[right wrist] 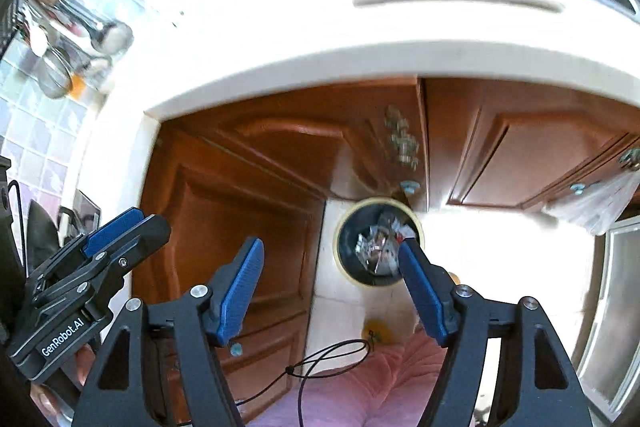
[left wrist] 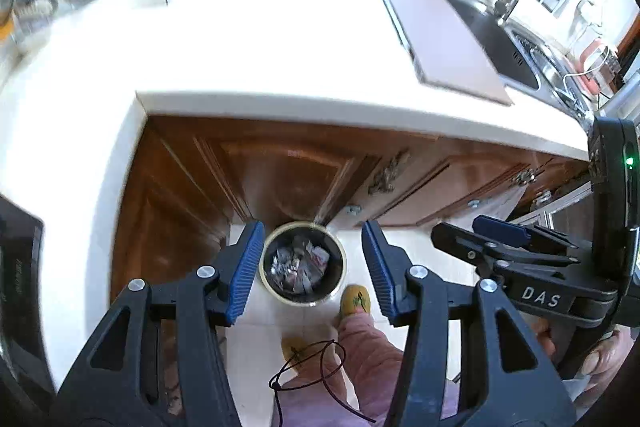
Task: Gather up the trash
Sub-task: 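Raise both open tools back toward the counter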
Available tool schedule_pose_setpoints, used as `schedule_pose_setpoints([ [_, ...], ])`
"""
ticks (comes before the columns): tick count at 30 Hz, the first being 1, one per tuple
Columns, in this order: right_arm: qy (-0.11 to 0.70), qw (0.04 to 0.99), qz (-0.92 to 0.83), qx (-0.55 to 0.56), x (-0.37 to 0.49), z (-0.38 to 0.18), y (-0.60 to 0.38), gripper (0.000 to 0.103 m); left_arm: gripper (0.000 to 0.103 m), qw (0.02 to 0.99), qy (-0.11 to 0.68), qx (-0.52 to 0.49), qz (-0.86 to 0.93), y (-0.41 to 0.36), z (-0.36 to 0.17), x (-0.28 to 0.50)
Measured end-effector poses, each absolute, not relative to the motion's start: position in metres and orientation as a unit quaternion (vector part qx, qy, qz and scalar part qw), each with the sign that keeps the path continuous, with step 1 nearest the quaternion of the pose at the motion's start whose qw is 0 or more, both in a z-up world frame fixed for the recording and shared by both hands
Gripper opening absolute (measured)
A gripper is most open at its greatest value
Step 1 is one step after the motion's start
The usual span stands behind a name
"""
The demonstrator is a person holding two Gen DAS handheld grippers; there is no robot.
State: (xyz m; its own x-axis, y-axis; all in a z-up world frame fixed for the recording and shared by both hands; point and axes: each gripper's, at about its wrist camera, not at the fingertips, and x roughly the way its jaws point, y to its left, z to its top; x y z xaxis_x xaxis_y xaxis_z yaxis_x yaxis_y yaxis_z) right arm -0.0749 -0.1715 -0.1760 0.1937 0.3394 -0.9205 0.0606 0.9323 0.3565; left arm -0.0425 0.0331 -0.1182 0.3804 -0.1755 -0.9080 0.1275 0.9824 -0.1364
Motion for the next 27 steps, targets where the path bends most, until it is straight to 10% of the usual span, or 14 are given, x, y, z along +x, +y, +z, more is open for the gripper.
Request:
schedule_pose_setpoints([
  [27,0.495,0.849,0.154,0.1,0.171,0.04,-0.199,0.071,0.052,0.88,0.475,-0.009,-0.011,0.021,-0.005,0.2],
])
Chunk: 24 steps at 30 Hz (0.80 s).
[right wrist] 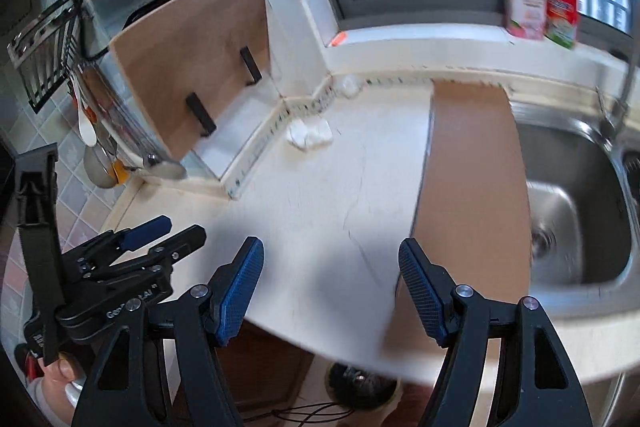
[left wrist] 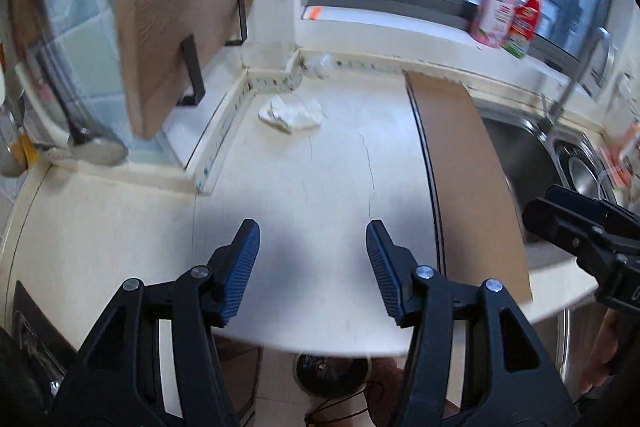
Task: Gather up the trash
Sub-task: 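Raise both open tools back toward the counter, then grasp the white tissue with the left tool while the right grasps the clear plastic bag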
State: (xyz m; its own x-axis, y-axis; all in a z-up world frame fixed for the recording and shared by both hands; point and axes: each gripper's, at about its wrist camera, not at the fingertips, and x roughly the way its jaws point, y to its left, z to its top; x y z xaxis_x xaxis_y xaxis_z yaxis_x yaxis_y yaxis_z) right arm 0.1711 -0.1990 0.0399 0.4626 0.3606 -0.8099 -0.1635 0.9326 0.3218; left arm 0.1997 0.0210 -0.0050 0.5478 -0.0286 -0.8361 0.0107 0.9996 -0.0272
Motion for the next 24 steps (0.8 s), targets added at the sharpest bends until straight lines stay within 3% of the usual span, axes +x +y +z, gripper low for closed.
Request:
schedule_pose_setpoints([
  [8,0.504,0.834,0.21,0.075,0.317,0.025,-0.21,0.071,0.053,0.867,0.494,-0.043,0.049,0.0,-0.018,0.32],
  [14,0.499,0.83,0.238,0.068,0.433,0.004,-0.209,0.071,0.053,0.843,0.526,-0.064,0.088,-0.005,-0.062,0.403],
  [24,0.532,0.8,0.261,0.094,0.593,-0.097,-0.166,0.071,0.053,0.8,0.572,-0.11,0.145,0.016,-0.156,0.482],
])
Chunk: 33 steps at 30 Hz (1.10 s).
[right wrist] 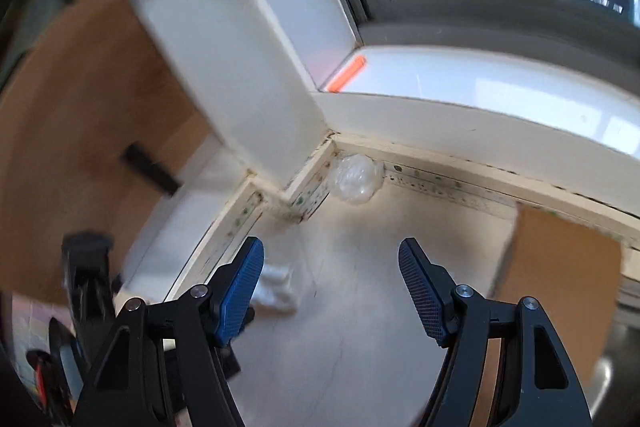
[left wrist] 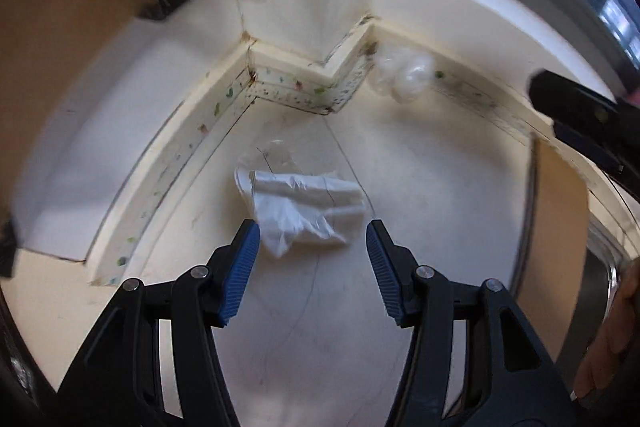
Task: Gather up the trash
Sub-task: 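Grasp the white tissue with the left tool while the right grasps the clear plastic bag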
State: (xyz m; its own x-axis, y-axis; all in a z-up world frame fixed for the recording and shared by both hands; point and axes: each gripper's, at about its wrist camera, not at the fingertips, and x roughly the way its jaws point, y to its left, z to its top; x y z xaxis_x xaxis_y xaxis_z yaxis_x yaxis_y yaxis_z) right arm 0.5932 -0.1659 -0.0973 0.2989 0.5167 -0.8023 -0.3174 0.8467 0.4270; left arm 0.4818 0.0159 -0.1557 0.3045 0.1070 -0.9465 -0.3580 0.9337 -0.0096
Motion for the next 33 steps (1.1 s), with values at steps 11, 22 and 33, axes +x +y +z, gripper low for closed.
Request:
schedule_pose_setpoints([
  [11,0.572,0.775,0.25,0.099,0.695,-0.208,-0.11,0.071,0.058,0.789,0.565,-0.131,0.203,0.041,-0.207,0.511],
  [22,0.574,0.774,0.259,0.068,0.727,-0.262,-0.088,0.038,0.075,0.795,0.548,-0.148,0.216,0.046,-0.219,0.512],
  [33,0.569,0.772,0.269,0.091,0.684,-0.26,-0.14,0.037,0.091,0.796,0.54,-0.146,0.232,0.041,-0.231,0.512],
])
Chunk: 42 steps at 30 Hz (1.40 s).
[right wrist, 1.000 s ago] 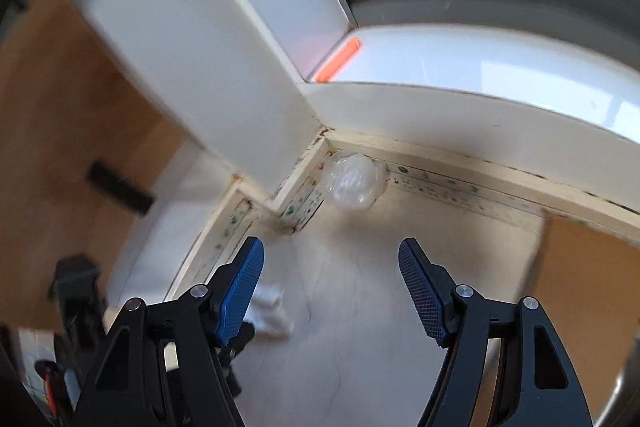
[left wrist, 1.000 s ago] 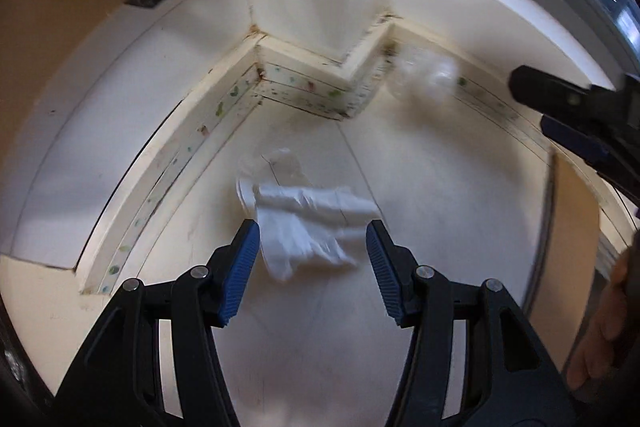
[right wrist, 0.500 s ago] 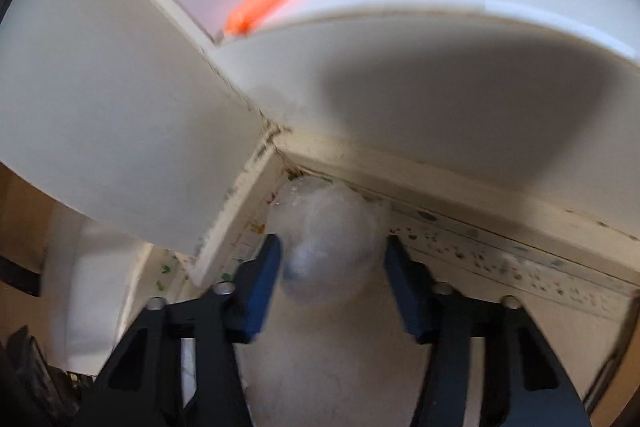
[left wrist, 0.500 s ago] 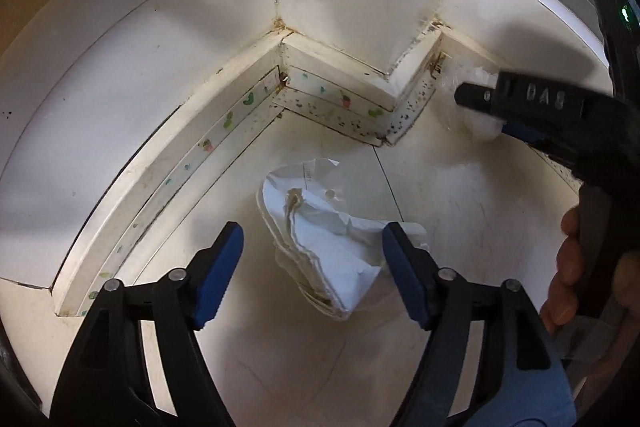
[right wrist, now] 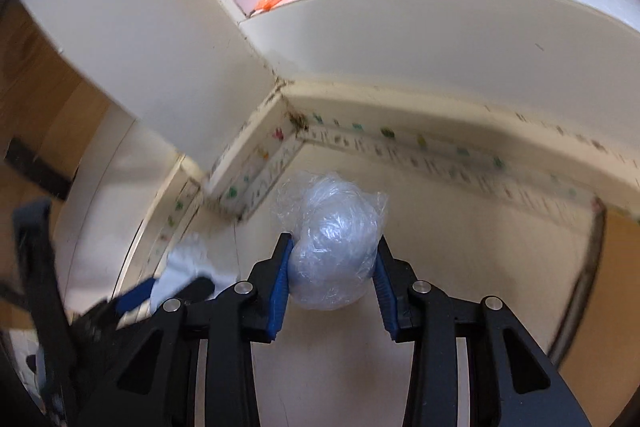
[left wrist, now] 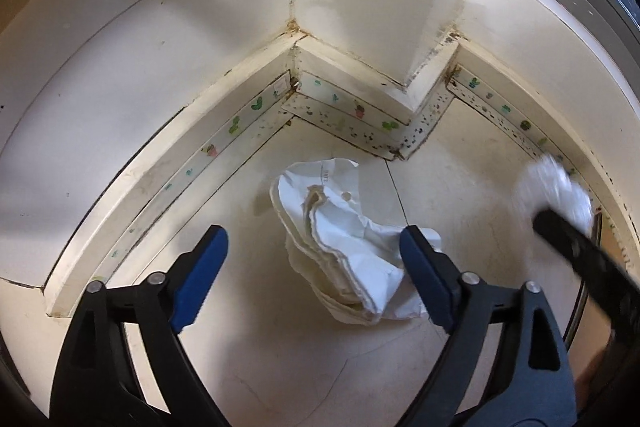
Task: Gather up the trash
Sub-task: 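Grasp the white tissue with the left tool while the right grasps the clear plastic bag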
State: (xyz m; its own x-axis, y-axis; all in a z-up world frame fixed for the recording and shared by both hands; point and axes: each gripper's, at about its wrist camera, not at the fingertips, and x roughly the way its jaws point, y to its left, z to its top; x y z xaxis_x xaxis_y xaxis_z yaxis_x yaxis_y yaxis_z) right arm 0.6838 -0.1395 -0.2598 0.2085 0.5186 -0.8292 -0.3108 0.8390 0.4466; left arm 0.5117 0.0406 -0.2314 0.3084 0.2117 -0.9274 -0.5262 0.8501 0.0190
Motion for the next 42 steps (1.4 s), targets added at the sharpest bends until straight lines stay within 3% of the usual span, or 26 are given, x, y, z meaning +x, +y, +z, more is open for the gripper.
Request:
schedule_pose_setpoints([
  [6,0.569,0.771,0.274,0.083,0.641,-0.261,-0.129,0.037,0.103,0.796,0.535,-0.137,0.247,0.04,-0.242,0.515],
  [14,0.564,0.773,0.277,0.081,0.619,-0.252,-0.132,0.037,0.102,0.796,0.534,-0.143,0.248,0.033,-0.25,0.509],
  [17,0.566,0.772,0.277,0.082,0.616,-0.25,-0.135,0.037,0.077,0.803,0.529,-0.163,0.223,0.03,-0.249,0.513],
  [19,0.567,0.772,0.276,0.082,0.612,-0.246,-0.138,0.037,0.045,0.807,0.527,-0.167,0.206,0.015,-0.244,0.51],
  [22,0.569,0.771,0.274,0.082,0.606,-0.244,-0.142,0.037,0.035,0.814,0.526,-0.128,0.212,-0.005,-0.241,0.505],
  [27,0.565,0.775,0.272,0.078,0.593,-0.238,-0.144,0.037,0.024,0.818,0.52,-0.128,0.209,-0.016,-0.235,0.492],
  [28,0.564,0.776,0.272,0.076,0.59,-0.236,-0.145,0.037,0.016,0.818,0.521,-0.123,0.21,-0.018,-0.232,0.488],
  [31,0.562,0.778,0.269,0.076,0.579,-0.233,-0.149,0.037,0.012,0.823,0.518,-0.121,0.197,-0.015,-0.215,0.476],
  [42,0.553,0.787,0.259,0.084,0.508,-0.203,-0.162,0.037,0.009,0.844,0.507,-0.11,0.134,-0.014,-0.153,0.395],
])
